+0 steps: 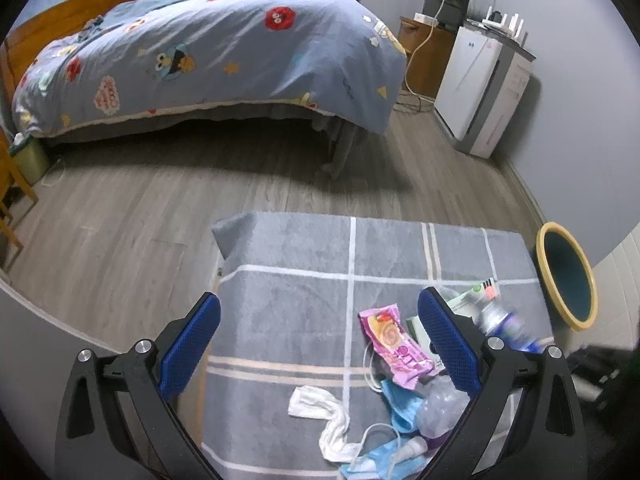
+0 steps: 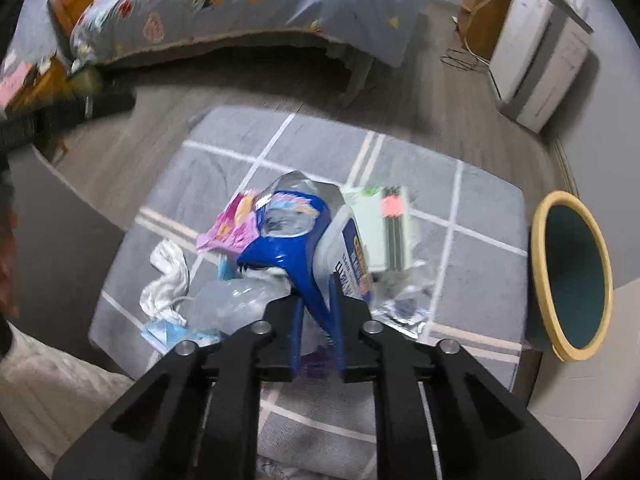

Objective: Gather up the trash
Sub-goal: 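Grasp the blue wipes packet with the right tool while the left tool grasps the green medicine box, then carry both items over the bin and open both tools to drop them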

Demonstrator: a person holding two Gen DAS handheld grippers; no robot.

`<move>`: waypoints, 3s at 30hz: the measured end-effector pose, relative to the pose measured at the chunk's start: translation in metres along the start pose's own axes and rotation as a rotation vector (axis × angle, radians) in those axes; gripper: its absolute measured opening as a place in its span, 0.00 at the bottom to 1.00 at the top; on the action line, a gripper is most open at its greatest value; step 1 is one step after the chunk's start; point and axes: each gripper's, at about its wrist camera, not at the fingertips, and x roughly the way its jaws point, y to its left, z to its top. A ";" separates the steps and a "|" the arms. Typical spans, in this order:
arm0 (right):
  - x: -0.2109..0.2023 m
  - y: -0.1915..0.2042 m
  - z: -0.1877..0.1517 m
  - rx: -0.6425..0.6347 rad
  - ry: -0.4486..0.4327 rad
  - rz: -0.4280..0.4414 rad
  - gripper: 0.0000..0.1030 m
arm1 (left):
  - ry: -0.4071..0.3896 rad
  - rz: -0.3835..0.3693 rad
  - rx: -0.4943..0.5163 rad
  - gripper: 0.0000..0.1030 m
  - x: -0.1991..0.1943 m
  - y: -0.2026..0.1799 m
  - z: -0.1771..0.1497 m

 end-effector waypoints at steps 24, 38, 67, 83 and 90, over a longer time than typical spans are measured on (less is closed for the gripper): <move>-0.036 -0.152 0.013 0.261 -0.089 0.041 0.07 | 0.245 -0.169 0.520 0.95 0.108 -0.170 -0.047; -0.031 -0.160 0.012 0.271 -0.076 0.055 0.07 | 0.227 -0.022 0.760 0.90 0.132 -0.196 -0.065; -0.048 -0.180 0.011 0.322 -0.133 0.040 0.07 | -0.017 -0.224 0.426 0.21 0.026 -0.170 0.029; -0.065 -0.225 -0.009 0.400 -0.169 0.027 0.07 | -0.043 -0.273 0.489 0.21 0.011 -0.230 0.026; -0.072 -0.261 -0.024 0.499 -0.186 -0.001 0.07 | -0.029 -0.306 0.561 0.21 0.010 -0.264 0.013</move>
